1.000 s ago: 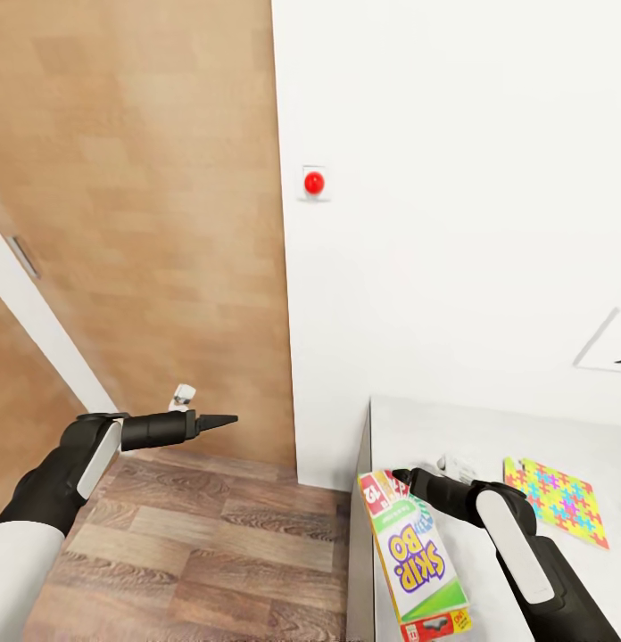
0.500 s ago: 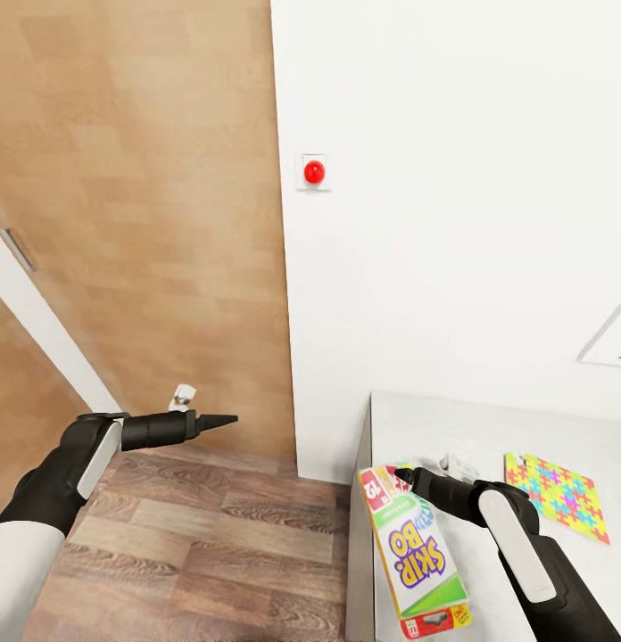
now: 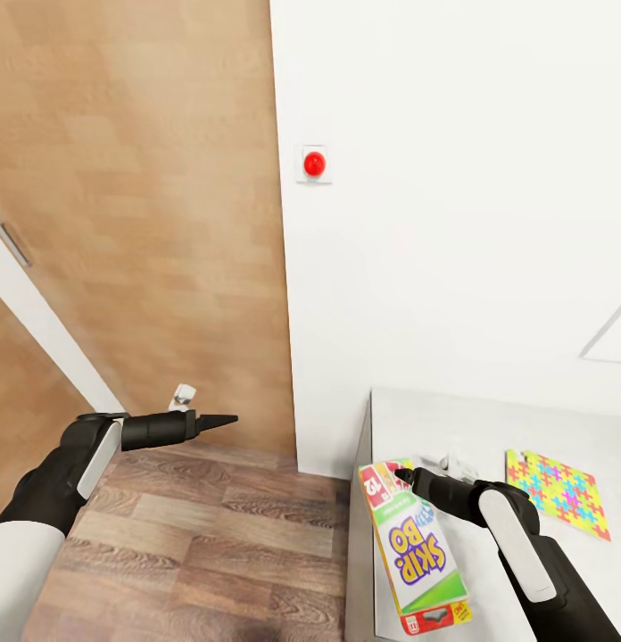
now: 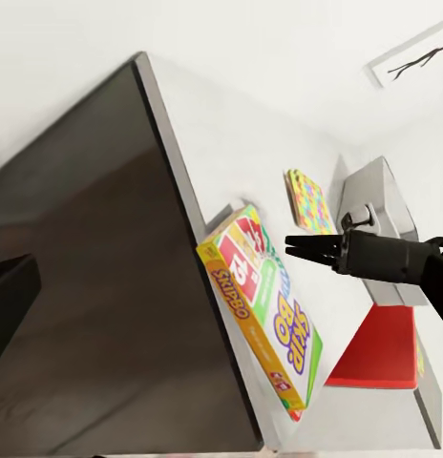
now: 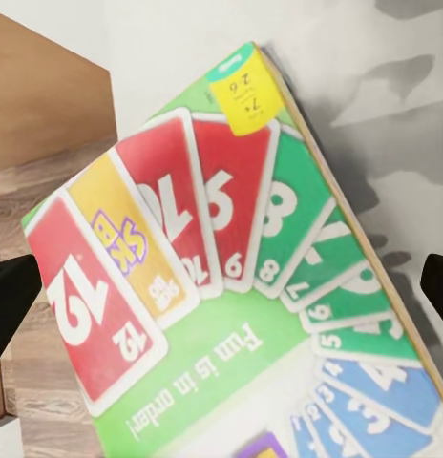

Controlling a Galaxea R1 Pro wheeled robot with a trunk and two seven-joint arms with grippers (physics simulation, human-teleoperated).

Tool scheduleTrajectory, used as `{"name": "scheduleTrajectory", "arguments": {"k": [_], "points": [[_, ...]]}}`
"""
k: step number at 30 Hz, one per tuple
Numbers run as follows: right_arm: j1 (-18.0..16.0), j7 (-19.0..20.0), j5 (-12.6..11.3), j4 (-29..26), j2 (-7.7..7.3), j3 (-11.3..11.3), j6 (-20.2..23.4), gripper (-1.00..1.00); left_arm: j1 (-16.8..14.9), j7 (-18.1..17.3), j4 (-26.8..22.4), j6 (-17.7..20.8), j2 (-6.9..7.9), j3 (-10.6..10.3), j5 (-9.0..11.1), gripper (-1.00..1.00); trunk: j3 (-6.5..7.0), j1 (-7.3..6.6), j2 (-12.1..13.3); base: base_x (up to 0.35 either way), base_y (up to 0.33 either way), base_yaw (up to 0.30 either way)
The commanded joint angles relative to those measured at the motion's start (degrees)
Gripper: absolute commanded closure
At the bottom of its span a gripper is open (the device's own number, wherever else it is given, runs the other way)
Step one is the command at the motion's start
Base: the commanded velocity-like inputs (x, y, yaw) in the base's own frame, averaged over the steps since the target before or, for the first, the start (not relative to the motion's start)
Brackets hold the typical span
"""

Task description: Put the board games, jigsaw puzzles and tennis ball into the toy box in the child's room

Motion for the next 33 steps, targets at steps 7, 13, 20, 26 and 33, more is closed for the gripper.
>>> {"name": "scheduleTrajectory", "arguments": {"k": [7,13,20,26,33], "points": [[0.0,-0.6,-0.5,0.0,0.02,0.1,0.0,-1.00,-0.1,0.0,0.0,0.3,0.05,-0.1,0.3,-1.00,-0.16,0.03,-0.1,0.000,0.000,0.000],[-0.1,-0.6,-0.6,0.8,0.04,0.1,0.1,-1.00,-0.1,0.0,0.0,0.3,0.05,-0.1,0.3,-1.00,-0.16,0.03,-0.1,0.000,0.000,0.000],[-0.1,-0.6,-0.4,1.1,0.04,0.1,0.1,-1.00,-0.1,0.0,0.0,0.3,0.05,-0.1,0.3,-1.00,-0.16,0.03,-0.1,0.000,0.000,0.000],[-0.1,-0.6,-0.4,1.1,0.04,0.1,0.1,-1.00,-0.1,0.0,0.0,0.3,0.05,-0.2,0.3,-1.00,-0.17,0.03,-0.1,0.000,0.000,0.000],[-0.2,-0.7,-0.3,1.1,0.11,0.1,0.1,-1.00,-0.1,0.0,0.0,0.3,0.04,-0.2,0.3,-1.00,-0.56,0.03,-0.1,0.000,0.000,0.000]]}}
